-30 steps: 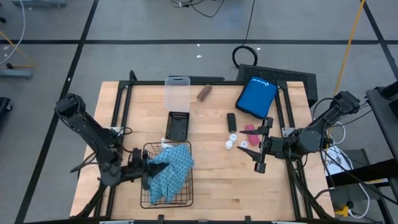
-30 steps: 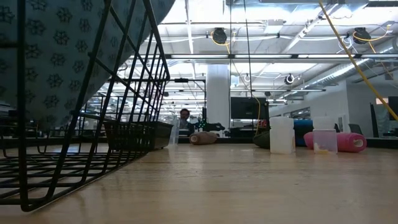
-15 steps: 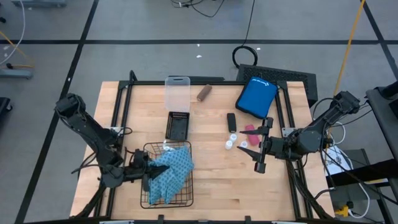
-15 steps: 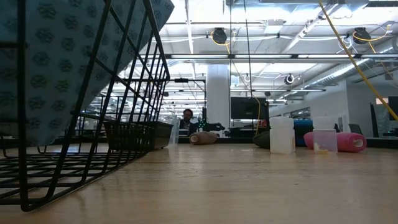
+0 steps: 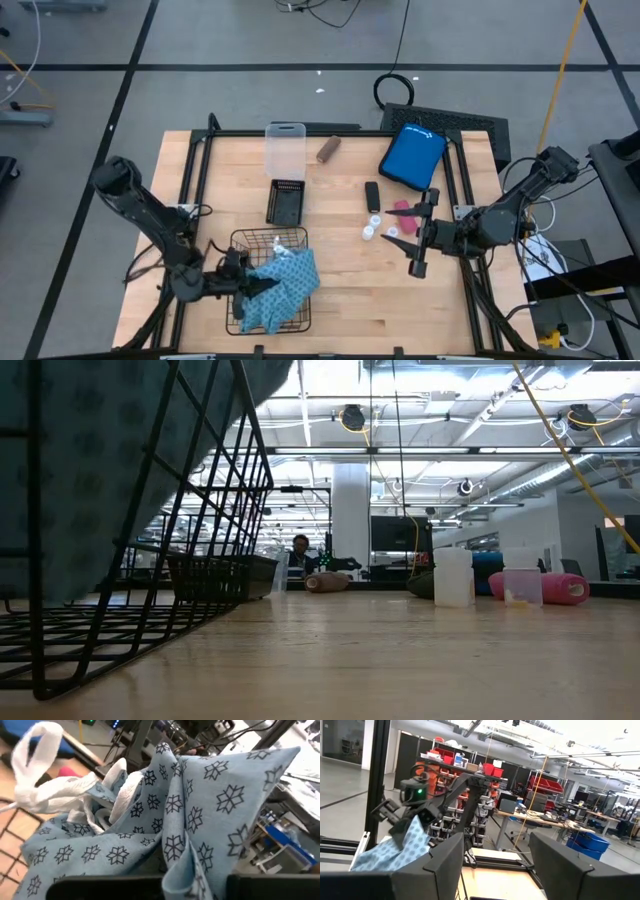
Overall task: Pick & place medical supplies in basket/bin
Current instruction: Put the blue patient gown into the black wire basket
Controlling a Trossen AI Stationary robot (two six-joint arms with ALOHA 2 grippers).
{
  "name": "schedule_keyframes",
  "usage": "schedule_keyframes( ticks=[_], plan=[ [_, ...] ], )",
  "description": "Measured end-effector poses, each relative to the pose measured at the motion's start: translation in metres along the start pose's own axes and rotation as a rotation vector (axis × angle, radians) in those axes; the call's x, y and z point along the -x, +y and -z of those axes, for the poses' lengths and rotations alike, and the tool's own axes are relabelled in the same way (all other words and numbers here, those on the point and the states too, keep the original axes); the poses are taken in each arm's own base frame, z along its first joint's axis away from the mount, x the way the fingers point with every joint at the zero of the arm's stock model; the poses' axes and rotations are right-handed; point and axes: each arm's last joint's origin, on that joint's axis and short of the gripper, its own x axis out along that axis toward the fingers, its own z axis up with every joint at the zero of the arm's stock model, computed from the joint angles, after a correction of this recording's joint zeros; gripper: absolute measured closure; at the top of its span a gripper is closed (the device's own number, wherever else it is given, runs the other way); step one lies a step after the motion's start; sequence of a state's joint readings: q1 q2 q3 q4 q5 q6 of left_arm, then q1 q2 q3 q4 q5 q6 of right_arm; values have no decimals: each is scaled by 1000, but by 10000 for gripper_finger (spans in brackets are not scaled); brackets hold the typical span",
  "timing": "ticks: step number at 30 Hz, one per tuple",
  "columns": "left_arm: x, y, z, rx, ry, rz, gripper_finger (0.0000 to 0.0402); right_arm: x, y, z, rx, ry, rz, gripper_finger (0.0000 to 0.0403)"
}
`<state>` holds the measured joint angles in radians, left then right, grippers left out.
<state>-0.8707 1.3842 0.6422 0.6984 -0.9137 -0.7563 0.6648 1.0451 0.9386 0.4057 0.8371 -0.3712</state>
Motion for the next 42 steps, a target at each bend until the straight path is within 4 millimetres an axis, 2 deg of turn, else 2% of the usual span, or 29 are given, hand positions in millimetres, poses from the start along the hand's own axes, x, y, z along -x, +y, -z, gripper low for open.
schedule_keyframes(
  ticks=[5,13,17,23,29,34,39,42],
  plan=[
    [-6,4,13,83,-39,-37,394,-2,-2,1,9,2,12,187],
    [-3,5,15,77,-104,-111,392,-2,-2,1,9,3,13,190],
    [-3,5,15,25,-91,-104,353,-2,-2,1,9,2,13,188],
    [-1,4,15,-66,-101,-121,261,-2,-2,1,9,2,13,187],
    [10,-3,6,-254,-128,-150,187,-2,-2,1,9,2,13,190],
    [25,-9,-6,-379,-185,-242,171,-2,-2,1,9,2,12,188],
    [39,-11,-18,-463,-261,-440,170,-2,-2,1,9,2,12,190],
    [41,-12,-24,-495,-255,-446,170,-2,-2,1,10,3,12,190]
  ],
)
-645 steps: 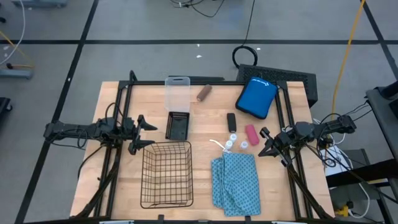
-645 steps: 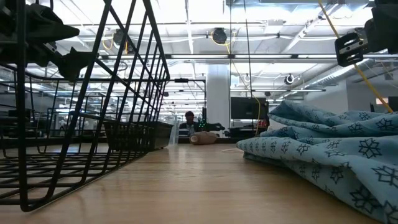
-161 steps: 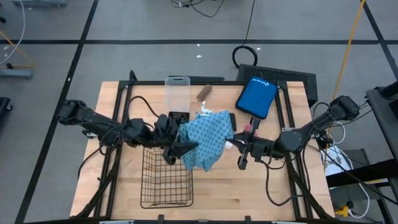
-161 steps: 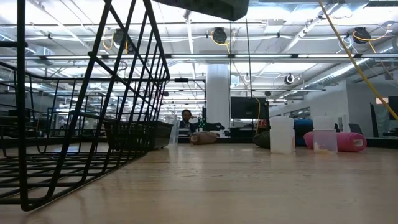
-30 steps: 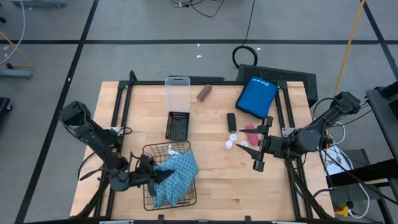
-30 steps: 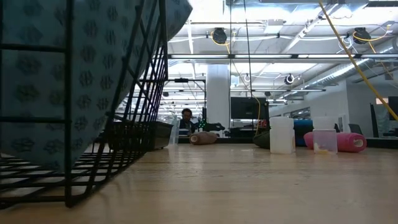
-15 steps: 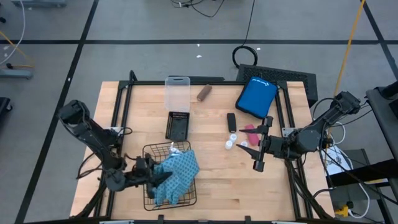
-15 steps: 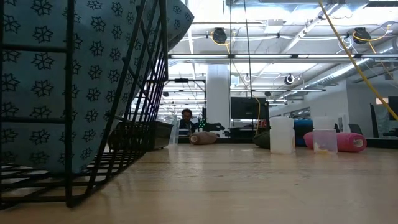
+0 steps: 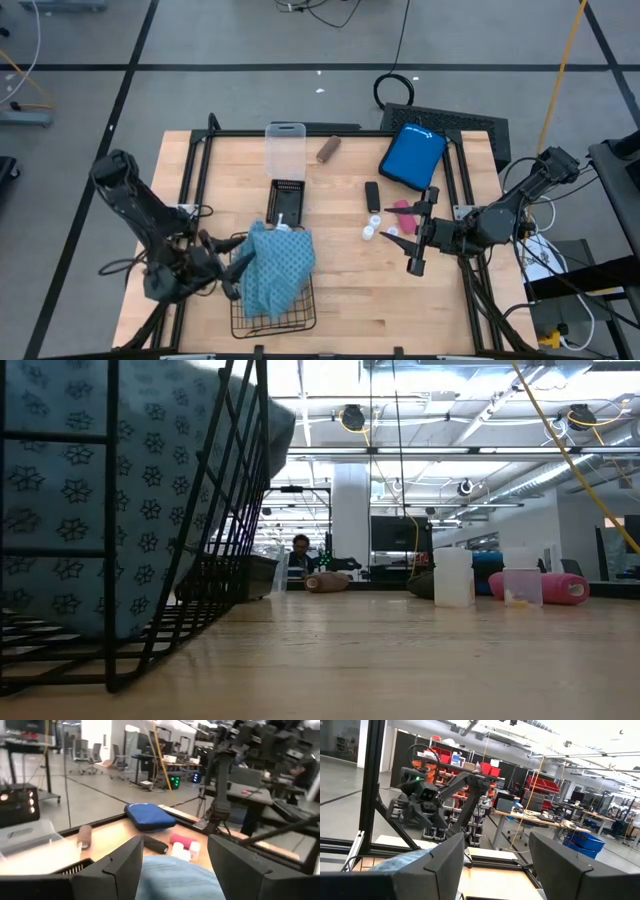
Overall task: Pick & place medical supplies in basket/bin
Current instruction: Put the blue patient gown into the black wire basket
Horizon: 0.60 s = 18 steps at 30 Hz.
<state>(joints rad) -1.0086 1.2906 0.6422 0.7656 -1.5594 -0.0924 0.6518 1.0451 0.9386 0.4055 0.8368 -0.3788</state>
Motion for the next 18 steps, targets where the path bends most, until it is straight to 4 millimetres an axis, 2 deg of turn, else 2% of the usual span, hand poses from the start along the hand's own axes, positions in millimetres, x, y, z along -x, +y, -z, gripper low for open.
schedule_keyframes(
  ticks=[6,12,15,18],
  plan=[
    [-4,-1,-26,19,-6,1,170,0,0,0,0,0,0,192],
    [-6,-23,-71,-83,-29,115,170,0,0,0,0,0,0,192],
    [-15,-39,-75,-192,-11,171,170,0,0,0,0,0,0,193],
    [-32,-53,-69,-245,75,246,170,0,0,0,0,0,0,193]
  ],
)
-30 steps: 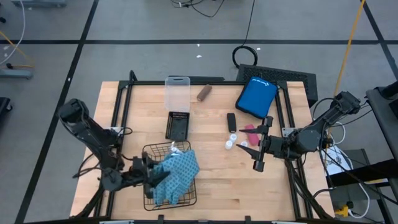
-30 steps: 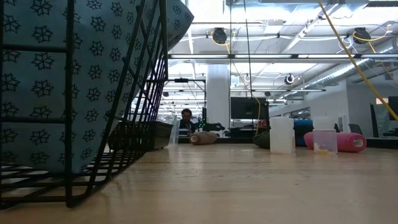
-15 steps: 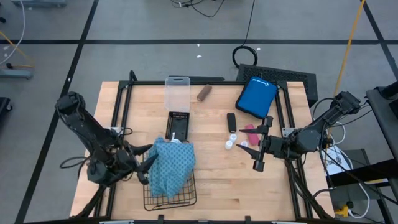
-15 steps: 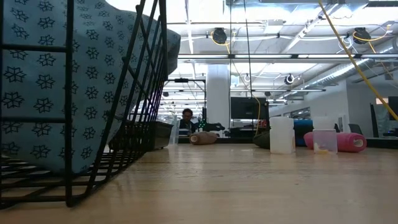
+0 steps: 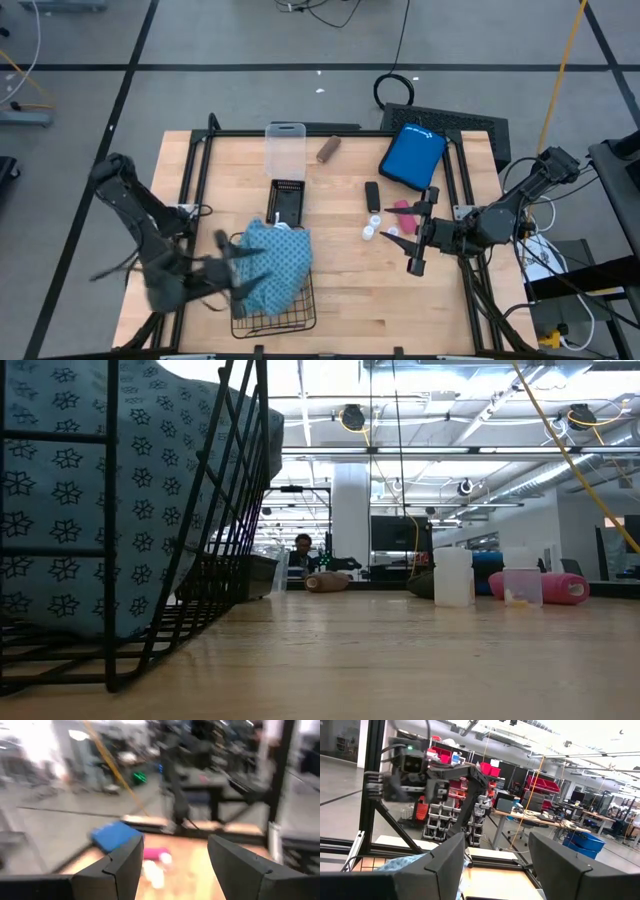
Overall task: Pick & place medical supplies in basket/bin
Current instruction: Put the blue patient gown into the black wire basket
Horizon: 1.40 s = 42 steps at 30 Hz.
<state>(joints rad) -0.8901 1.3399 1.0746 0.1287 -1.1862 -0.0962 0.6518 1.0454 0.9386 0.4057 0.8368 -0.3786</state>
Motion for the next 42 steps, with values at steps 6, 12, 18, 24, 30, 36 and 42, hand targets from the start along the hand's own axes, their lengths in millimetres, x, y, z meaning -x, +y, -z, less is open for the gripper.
schedule_keyframes(
  ticks=[6,12,18,24,30,36,42],
  plan=[
    [-51,0,23,-42,354,-7,170,0,0,0,-4,0,0,193],
    [-72,18,37,4,622,-100,170,0,0,0,-15,1,0,193],
    [-87,12,68,-11,861,-18,170,0,0,1,-8,9,-4,193],
    [-101,6,107,-27,1108,-3,170,0,1,2,1,16,-7,193],
    [-106,1,123,-10,1218,49,170,0,1,2,3,19,-8,193],
    [-109,-3,136,-39,1254,47,170,0,1,3,7,21,-9,193],
    [-118,-3,152,16,1342,31,170,0,1,3,6,21,-8,193]
  ],
)
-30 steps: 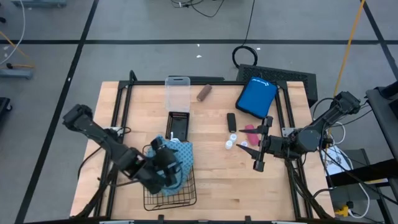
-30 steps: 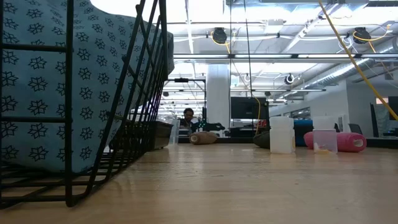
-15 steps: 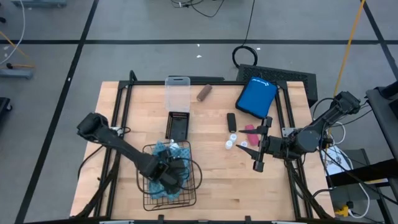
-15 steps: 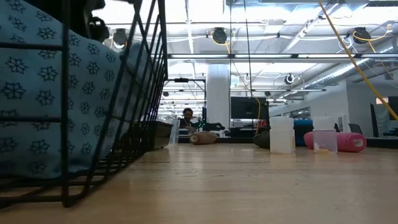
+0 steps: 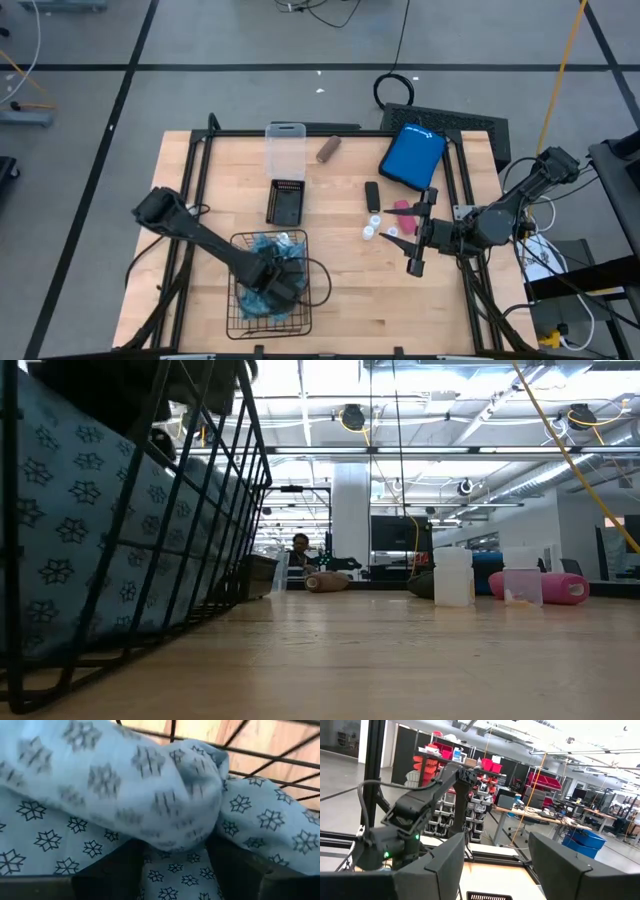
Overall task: Pick & place medical supplies in basket/bin
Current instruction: Put the blue patient gown into the black wire basket
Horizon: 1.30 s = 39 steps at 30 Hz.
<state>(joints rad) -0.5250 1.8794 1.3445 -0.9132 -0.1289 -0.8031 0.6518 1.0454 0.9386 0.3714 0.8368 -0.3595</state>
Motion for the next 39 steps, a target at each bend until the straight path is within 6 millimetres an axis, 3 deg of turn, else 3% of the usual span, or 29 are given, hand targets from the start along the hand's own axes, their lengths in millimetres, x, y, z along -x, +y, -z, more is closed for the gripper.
schedule_keyframes(
  ticks=[4,7,13,18,22,25,29,39],
  plan=[
    [-8,3,-5,24,46,19,170,0,0,0,-5,2,-1,193],
    [-1,7,-7,45,35,29,170,0,0,0,-5,2,-1,193],
    [47,16,-10,71,-121,78,191,0,0,0,-5,2,-1,193],
    [85,25,-1,98,-194,158,222,0,0,0,-5,2,-1,193],
    [95,18,13,10,-170,210,264,0,0,1,1,7,-3,193],
    [92,10,19,-44,-154,213,314,0,1,2,7,12,-5,193],
    [73,-1,18,-45,-99,204,386,0,1,2,7,12,-5,193],
    [-3,-22,20,-54,196,255,395,0,1,2,11,16,-6,193]
  ],
)
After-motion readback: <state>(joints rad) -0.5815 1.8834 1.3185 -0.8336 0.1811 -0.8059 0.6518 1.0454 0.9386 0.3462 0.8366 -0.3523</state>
